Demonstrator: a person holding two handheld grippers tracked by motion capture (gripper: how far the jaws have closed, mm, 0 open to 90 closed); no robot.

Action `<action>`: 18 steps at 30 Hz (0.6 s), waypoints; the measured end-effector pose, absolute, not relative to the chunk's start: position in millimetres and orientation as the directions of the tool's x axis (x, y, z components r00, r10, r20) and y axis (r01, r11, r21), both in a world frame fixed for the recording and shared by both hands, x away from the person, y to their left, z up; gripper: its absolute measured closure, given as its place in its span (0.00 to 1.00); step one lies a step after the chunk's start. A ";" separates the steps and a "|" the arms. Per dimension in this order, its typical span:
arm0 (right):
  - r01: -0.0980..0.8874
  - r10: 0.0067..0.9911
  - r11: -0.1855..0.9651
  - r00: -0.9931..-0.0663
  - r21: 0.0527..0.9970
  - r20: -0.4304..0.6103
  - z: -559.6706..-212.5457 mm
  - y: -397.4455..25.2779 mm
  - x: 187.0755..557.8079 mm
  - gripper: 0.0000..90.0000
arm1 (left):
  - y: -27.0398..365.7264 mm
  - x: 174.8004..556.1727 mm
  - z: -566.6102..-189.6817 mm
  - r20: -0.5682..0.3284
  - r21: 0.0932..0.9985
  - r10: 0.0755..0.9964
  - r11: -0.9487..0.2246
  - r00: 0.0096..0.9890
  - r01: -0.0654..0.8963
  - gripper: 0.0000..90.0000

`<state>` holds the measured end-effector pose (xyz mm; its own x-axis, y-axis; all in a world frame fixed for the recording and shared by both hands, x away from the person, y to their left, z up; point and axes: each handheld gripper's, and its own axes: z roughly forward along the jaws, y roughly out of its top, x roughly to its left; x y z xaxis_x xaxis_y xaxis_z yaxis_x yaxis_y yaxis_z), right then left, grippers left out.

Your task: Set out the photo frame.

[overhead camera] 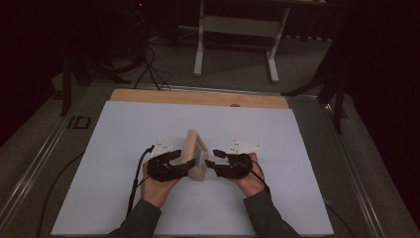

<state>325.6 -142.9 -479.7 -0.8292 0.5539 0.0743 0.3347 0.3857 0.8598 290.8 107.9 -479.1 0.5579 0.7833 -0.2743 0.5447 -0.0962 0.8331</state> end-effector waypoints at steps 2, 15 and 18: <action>0.336 0.558 0.382 -0.827 0.861 0.075 -478.6 -144.4 325.9 0.54 | 107.1 291.4 -480.1 -0.277 0.831 0.783 -0.096 0.557 0.548 0.39; 0.327 0.570 0.354 -0.818 0.876 0.075 -471.1 -152.2 327.0 0.54 | 103.0 292.0 -482.8 -0.286 0.825 0.767 -0.107 0.574 0.555 0.52; 0.326 0.573 0.348 -0.816 0.879 0.076 -469.9 -153.6 327.3 0.54 | 103.0 291.9 -482.6 -0.287 0.824 0.769 -0.107 0.572 0.557 0.53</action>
